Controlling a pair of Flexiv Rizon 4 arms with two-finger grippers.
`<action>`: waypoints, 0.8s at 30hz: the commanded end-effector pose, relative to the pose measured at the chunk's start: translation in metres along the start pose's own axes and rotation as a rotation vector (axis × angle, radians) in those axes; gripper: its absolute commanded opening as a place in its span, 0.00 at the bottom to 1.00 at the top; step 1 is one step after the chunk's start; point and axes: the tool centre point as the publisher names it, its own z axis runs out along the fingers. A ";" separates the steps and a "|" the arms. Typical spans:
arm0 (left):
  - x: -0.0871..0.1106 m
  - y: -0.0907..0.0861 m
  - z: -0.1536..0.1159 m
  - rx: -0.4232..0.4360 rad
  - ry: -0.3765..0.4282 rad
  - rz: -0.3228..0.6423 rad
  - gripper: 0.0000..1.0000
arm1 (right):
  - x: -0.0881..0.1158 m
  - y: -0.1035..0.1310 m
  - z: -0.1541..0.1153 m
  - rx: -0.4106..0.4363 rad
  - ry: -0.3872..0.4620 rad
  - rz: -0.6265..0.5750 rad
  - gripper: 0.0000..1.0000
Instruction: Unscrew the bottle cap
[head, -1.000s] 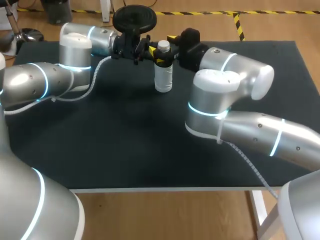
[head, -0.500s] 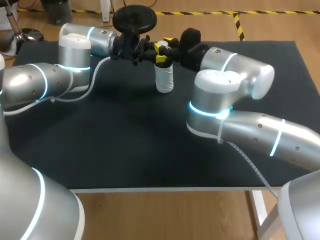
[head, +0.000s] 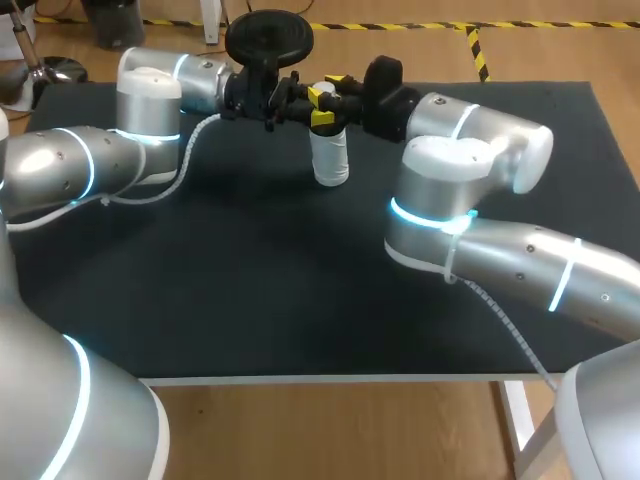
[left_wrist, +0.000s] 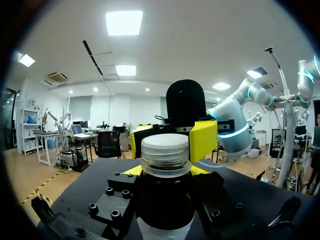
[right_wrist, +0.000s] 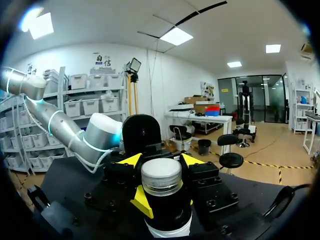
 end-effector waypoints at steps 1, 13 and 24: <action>-0.005 -0.001 0.003 -0.001 0.004 -0.001 0.00 | -0.006 -0.002 -0.011 -0.027 0.120 -0.004 0.00; -0.005 -0.001 0.003 -0.001 0.004 -0.001 0.00 | -0.002 0.006 -0.012 -0.037 0.433 -0.068 0.00; -0.005 -0.001 0.003 -0.001 0.004 -0.001 0.00 | 0.009 0.005 -0.001 -0.017 0.737 -0.041 0.00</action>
